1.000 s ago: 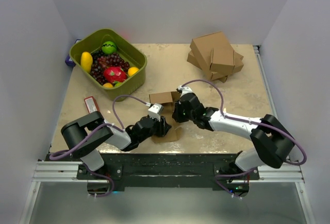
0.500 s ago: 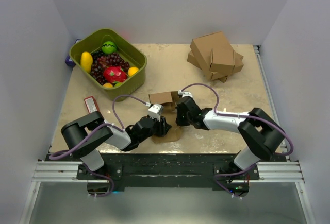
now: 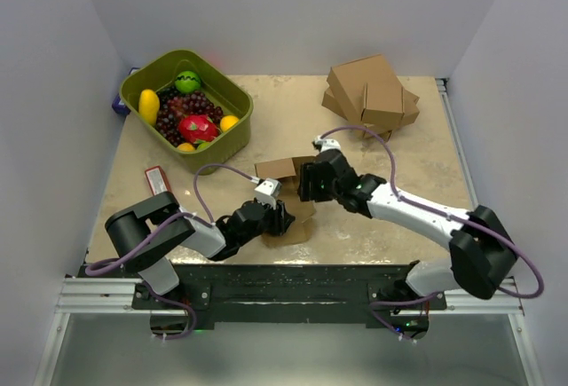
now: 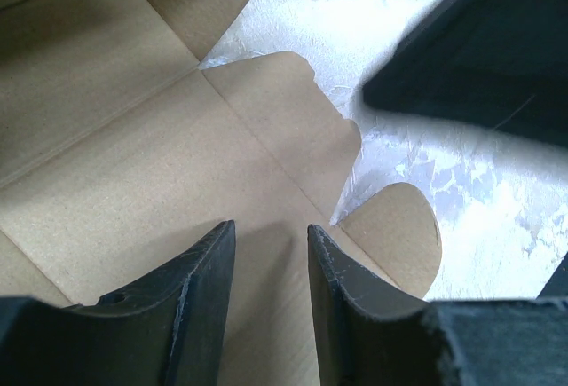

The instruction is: Fold the paper box

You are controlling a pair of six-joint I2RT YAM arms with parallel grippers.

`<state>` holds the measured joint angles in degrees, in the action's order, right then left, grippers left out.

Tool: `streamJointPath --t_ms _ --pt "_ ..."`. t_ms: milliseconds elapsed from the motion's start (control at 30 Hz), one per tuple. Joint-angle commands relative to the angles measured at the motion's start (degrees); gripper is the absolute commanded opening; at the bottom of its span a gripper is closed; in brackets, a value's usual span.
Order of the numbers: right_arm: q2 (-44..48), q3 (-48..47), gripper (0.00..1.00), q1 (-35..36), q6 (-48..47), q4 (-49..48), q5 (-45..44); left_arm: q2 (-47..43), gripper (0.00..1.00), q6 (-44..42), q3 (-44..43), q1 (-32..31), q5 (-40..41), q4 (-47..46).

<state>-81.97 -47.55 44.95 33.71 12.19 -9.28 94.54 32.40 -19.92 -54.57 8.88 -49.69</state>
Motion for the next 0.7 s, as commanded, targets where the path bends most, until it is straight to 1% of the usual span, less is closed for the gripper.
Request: streamJointPath --t_ms 0,67,100,200,300,467,567,667 --pt "5.4 -5.8 0.65 -4.1 -4.6 4.4 -2.9 2.2 0.44 0.5 1.3 -0.4 -0.6 8.9" --pt "5.2 -5.9 0.69 -6.8 -6.5 3.8 -2.9 2.2 0.44 0.4 1.3 -0.4 -0.6 8.9" --pt "4.8 -5.7 0.73 -7.6 -7.3 3.5 -2.9 2.2 0.43 0.5 1.3 -0.4 -0.6 8.9" --pt "3.4 -4.8 0.77 -9.5 -10.0 0.6 -2.5 2.2 0.43 0.6 1.4 -0.4 -0.5 8.8" --pt "0.5 -4.4 0.77 -10.9 -11.8 -2.2 -2.8 2.2 0.43 0.5 1.4 -0.4 -0.6 8.8" --pt "-3.7 -3.9 0.76 -11.7 -14.4 -7.0 -7.4 2.3 0.43 0.5 1.4 -0.4 -0.7 8.9" --pt "-5.6 -3.0 0.73 -11.9 -16.3 -11.6 -6.3 2.5 0.43 0.5 1.2 -0.4 -0.6 8.9" --pt "-7.7 -2.6 0.54 -11.7 -17.9 -15.1 -5.1 2.7 0.43 0.4 0.9 -0.4 -0.8 9.3"
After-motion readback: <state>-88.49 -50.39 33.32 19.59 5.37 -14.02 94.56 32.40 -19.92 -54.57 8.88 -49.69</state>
